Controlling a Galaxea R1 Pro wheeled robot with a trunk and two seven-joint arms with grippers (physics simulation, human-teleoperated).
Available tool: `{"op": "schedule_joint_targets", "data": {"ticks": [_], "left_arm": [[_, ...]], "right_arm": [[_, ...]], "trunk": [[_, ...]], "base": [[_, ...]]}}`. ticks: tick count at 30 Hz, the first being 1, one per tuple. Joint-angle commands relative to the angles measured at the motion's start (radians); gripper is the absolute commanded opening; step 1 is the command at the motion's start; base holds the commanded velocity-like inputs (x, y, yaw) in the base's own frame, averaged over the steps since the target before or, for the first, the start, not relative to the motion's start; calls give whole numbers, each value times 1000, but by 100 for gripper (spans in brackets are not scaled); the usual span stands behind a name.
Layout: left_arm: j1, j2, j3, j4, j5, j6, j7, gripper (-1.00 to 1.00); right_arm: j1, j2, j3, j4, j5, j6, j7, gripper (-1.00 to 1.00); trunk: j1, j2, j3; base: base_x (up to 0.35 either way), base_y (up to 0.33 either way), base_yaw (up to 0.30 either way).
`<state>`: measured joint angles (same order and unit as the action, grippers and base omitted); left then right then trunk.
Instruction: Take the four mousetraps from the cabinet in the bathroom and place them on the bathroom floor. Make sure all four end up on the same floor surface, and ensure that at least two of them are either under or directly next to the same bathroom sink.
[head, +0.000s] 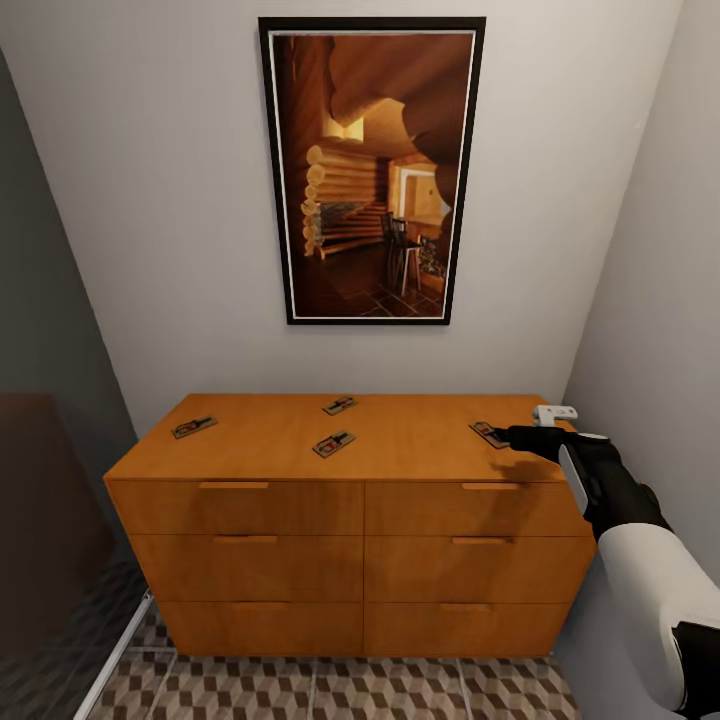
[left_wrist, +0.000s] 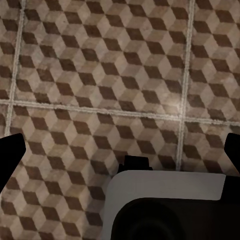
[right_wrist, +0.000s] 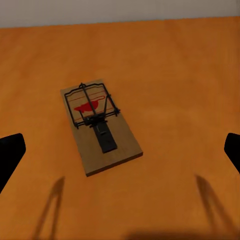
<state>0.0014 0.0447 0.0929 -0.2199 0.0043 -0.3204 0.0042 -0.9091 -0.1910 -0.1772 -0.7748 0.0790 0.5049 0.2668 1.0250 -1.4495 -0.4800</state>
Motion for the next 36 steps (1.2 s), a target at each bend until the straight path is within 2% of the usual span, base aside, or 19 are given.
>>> {"op": "schedule_joint_targets", "data": {"ticks": [1, 26, 36], "left_arm": [[0, 0, 2, -1, 0, -2, 0, 100], [0, 0, 4, -1, 0, -2, 0, 100], [0, 0, 2, -1, 0, -2, 0, 100]], "right_arm": [[-1, 1, -3, -1, 8, 4, 8, 100], [-1, 2, -1, -1, 8, 6, 6, 100], [-1, 2, 2, -1, 12, 6, -24, 100]], "trunk": [[0, 0, -1], [0, 0, -1], [0, 0, -1]], "base": [[0, 0, 0], [0, 13, 0], [0, 0, 0]]}}
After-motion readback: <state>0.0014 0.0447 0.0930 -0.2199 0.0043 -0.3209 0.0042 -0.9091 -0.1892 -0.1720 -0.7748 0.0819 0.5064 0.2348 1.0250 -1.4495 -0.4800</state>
